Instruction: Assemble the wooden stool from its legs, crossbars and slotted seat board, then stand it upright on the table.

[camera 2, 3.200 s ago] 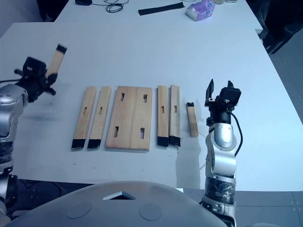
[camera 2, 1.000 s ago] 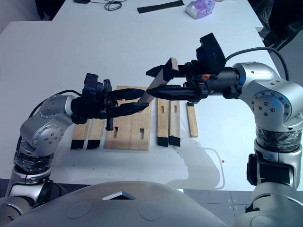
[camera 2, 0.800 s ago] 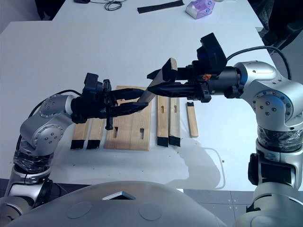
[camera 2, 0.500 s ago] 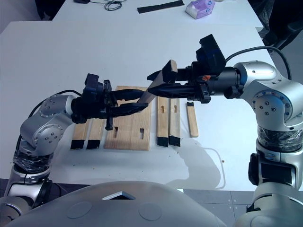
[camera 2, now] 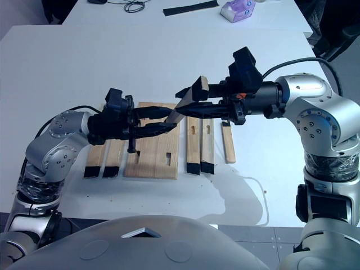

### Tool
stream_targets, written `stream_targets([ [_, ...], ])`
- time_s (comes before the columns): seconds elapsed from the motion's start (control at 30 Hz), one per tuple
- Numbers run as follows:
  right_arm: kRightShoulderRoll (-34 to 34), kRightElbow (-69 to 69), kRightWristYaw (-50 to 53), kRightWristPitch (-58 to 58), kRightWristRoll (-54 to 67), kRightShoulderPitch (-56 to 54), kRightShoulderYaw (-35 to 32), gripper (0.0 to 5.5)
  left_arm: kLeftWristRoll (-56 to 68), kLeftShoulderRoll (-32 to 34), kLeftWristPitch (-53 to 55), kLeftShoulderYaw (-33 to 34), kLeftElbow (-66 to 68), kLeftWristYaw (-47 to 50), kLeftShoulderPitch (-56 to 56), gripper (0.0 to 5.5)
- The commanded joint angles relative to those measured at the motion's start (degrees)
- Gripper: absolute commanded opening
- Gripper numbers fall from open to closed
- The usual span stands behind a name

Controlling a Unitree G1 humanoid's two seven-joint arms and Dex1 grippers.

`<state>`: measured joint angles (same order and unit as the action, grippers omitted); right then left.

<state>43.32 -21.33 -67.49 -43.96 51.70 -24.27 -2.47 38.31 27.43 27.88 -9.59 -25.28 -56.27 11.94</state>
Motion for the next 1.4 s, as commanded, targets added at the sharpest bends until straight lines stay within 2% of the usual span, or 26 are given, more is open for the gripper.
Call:
stream_targets([
  [0.03,1.22,-0.38,0.45,2.29,-3.07,-0.13,0.15,1.30,-8.90,3.54,-4.93,-3.28,3.32,-1.10,-1.07,2.25],
  [0.17,4.91,1.83,-0.86,8.02,-11.79,0.47,1.67,1.30,-15.83,4.11,-11.75,-3.47,8.61,0.12,-2.34,2.29],
  [0.37,8.83,9.00,-4.45,19.91,-23.89,5.13,4.00,1.30,-17.71,0.23,-12.49,0.63,11.62,8.46,-2.52,2.29],
  [0.5,8.78,15.03,-5.74,27.77,-30.08,7.98,6.10,1.30,-15.63,-3.03,-10.38,3.64,11.32,13.51,-1.81,2.29],
  [0.67,6.94,20.45,-5.88,32.35,-33.15,8.21,7.43,1.30,-15.63,-4.90,-9.65,4.46,9.90,16.32,-2.47,2.29],
  [0.83,5.38,23.71,-5.73,33.99,-34.44,7.27,7.82,1.30,-15.67,-5.41,-8.74,3.78,8.09,17.19,-3.72,2.29],
  [1.4,5.20,18.10,-5.93,29.93,-31.24,8.38,5.88,1.30,-15.38,-5.11,-6.98,3.77,7.45,16.53,-3.55,2.29],
])
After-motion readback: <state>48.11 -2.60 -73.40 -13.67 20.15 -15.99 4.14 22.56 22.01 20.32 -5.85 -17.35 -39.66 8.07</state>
